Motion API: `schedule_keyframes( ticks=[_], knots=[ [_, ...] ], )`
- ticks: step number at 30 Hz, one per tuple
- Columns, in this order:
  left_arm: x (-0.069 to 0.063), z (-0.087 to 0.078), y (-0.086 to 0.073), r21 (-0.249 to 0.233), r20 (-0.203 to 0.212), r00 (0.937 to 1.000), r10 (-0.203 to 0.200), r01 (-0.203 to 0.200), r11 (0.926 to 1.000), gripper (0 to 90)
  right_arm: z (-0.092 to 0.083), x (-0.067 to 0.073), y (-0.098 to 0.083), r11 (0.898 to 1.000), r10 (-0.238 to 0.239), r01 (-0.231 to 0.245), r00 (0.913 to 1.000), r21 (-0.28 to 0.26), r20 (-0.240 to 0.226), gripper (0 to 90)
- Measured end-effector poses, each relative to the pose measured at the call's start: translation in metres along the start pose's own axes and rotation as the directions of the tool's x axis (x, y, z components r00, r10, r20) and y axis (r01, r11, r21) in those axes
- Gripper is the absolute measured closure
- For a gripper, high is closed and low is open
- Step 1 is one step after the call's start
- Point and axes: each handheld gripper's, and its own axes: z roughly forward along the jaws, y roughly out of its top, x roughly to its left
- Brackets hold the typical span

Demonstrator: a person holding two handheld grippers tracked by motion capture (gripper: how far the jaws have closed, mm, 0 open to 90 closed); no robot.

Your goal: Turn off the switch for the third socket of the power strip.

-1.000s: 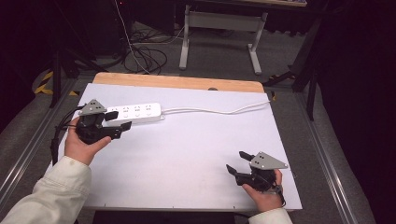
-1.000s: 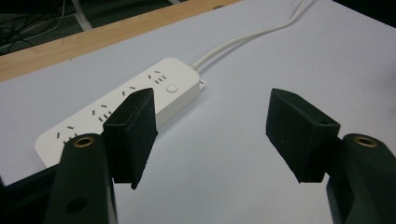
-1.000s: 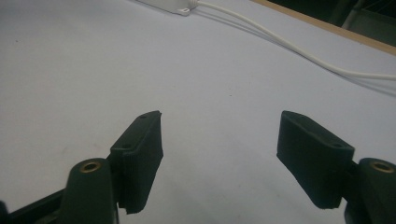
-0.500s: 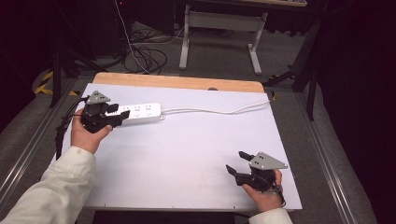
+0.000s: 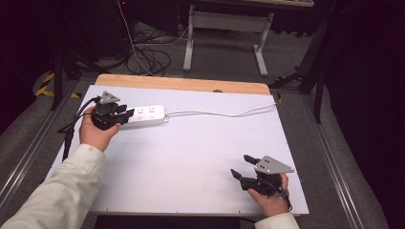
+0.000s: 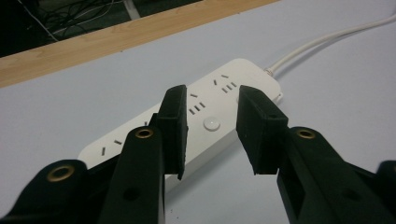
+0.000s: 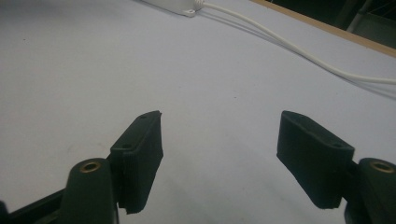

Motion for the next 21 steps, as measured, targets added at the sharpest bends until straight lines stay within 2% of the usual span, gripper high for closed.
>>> schedule_keyframes(
  ticks=[3,7,10,14,17,21],
  knots=[
    [0.003,0.004,-0.001,0.000,0.007,0.9998,-0.021,0.021,0.9998,67.9,0.000,0.000,0.000,1.000,-0.002,0.002,1.0000,0.000,0.000,31.4],
    [0.005,0.007,-0.002,0.008,0.002,0.9997,-0.023,0.023,0.9997,70.5,0.001,0.000,0.000,1.000,-0.003,0.003,1.0000,0.000,-0.002,31.4],
    [0.009,0.012,-0.004,0.029,-0.006,0.9993,-0.038,0.038,0.9988,77.9,0.000,0.000,0.000,1.000,-0.005,0.005,1.0000,-0.001,-0.002,31.4],
    [0.011,0.017,-0.006,0.044,-0.021,0.9992,-0.034,0.034,0.9985,81.8,0.000,0.000,0.000,1.000,-0.005,0.005,1.0000,-0.002,-0.004,31.4],
    [0.011,0.020,-0.009,0.058,-0.038,0.9991,0.019,-0.017,0.9982,85.2,0.000,0.000,0.000,1.000,-0.007,0.007,1.0000,0.000,-0.004,31.4],
    [0.013,0.025,-0.012,0.070,-0.024,0.9994,0.025,-0.023,0.9973,88.9,0.001,0.000,0.000,1.000,-0.008,0.008,0.9999,0.001,-0.007,31.4]
  ],
)
